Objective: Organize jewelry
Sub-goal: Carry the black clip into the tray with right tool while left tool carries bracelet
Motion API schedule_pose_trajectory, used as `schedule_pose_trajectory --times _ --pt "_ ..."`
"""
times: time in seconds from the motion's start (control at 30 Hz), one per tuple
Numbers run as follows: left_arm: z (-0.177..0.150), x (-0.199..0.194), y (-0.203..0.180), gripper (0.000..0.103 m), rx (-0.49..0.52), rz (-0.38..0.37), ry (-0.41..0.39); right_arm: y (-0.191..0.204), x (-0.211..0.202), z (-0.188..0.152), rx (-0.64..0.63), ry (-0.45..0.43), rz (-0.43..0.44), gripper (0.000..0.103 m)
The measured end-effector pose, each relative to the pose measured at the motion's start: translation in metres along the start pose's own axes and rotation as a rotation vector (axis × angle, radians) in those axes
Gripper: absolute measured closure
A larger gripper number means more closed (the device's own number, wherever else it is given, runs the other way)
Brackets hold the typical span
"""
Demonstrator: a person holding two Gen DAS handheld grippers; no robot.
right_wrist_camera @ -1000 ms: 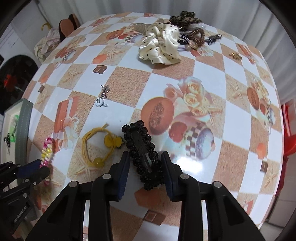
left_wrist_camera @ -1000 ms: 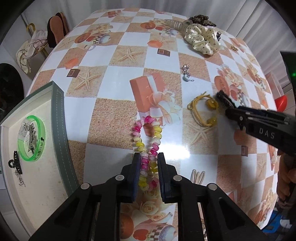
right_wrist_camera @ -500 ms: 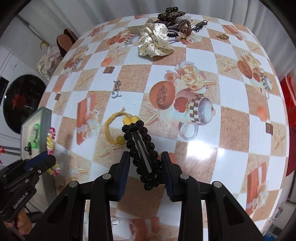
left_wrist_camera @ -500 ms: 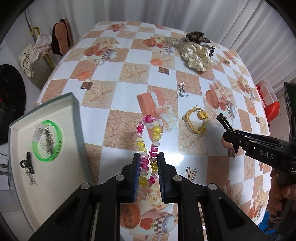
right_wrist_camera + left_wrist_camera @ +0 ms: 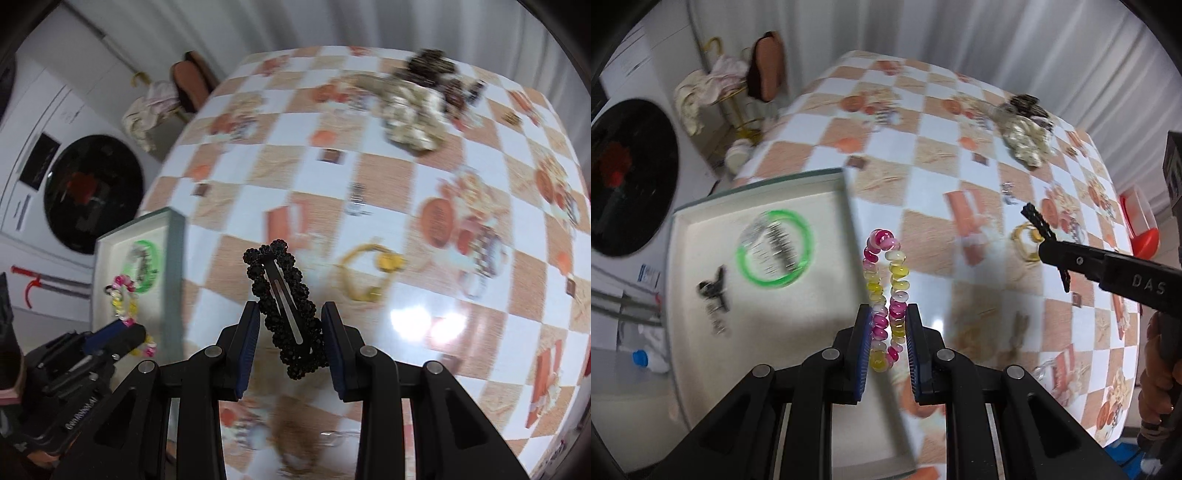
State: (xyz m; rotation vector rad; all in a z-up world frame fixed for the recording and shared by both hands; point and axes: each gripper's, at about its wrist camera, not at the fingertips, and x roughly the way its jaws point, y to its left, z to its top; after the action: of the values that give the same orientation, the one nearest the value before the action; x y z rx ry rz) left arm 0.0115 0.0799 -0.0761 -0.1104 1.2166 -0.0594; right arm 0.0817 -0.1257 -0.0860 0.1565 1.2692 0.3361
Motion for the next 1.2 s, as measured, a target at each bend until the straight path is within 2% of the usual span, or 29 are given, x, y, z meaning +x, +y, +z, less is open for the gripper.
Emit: schedule_pose_trajectory --times 0.37,0.6,0.87,1.2 --pt "-0.043 -0.006 0.087 0.080 -0.148 0.091 0.037 0.106 0.031 -0.009 -0.155 0.075 0.103 0.066" --pt "-0.059 0.008 0.115 0.080 -0.186 0.120 0.067 0.156 0.063 -0.027 -0.224 0.158 0.113 0.066" --pt "-0.062 0.027 0.129 0.080 -0.200 0.133 0.091 0.178 0.094 -0.039 -0.250 0.229 0.057 0.066" --pt "-0.051 0.040 0.138 0.080 -0.207 0.153 0.069 0.178 0.118 -0.036 -0.248 0.229 -0.031 0.066"
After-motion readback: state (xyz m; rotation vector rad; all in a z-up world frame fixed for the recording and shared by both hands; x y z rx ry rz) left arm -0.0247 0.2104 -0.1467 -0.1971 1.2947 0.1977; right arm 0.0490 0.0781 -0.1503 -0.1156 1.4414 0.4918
